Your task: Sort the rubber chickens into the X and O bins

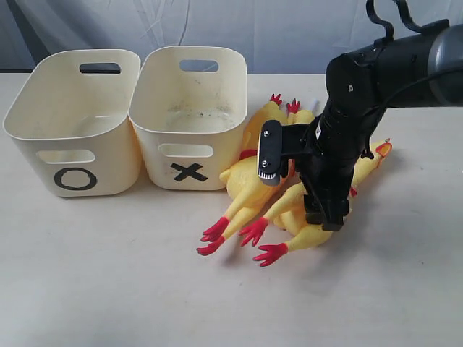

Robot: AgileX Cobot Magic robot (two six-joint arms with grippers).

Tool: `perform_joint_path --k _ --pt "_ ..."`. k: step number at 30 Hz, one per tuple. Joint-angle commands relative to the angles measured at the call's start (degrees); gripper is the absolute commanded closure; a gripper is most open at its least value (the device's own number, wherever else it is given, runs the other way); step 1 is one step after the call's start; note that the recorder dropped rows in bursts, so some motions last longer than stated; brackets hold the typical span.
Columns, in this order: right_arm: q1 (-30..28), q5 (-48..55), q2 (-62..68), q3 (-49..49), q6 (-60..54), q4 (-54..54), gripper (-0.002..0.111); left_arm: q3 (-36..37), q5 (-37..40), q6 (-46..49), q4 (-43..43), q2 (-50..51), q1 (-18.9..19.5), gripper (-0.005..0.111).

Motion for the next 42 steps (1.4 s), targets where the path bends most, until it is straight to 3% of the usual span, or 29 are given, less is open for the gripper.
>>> perform_joint_path --k 1,2,3,13,20,27,30,34,42 --pt "0.03 1.08 3.71 0.29 0.36 1.38 0.082 -0.11 -0.54 -0.16 -0.37 -0.27 -0.26 0.107" --pt "0.03 2.60 4.13 0.29 0.36 1.38 0.100 -0.11 -0.54 -0.16 -0.37 -0.27 -0.26 0.107" --pt "0.03 3.75 4.14 0.29 0.60 0.70 0.108 -0.11 -0.54 -0.16 -0.37 -0.27 -0.26 0.107" --pt "0.03 11.19 -3.91 -0.08 7.27 -11.26 0.109 -0.11 -0.54 -0.16 -0.37 -0.27 -0.26 0.107" --pt "0.03 11.71 -17.12 -0.19 15.35 -27.73 0.109 -0.11 -0.54 -0.16 -0.37 -0.27 -0.26 0.107" --pt "0.03 -9.48 -31.80 -0.19 33.32 -38.84 0.109 -0.11 -0.54 -0.16 -0.37 -0.27 -0.26 0.107" --pt "0.03 -28.83 -33.76 -0.19 35.42 -25.97 0.109 -0.11 -0.54 -0.16 -0.37 -0.27 -0.26 0.107" --pt "0.63 -40.96 -29.88 -0.19 35.54 -5.52 0.109 -0.11 -0.54 -0.16 -0.37 -0.27 -0.26 0.107" --pt "10.75 -50.12 -20.35 -1.16 34.48 -7.05 0.109 -0.11 -0.54 -0.16 -0.37 -0.27 -0.26 0.107"
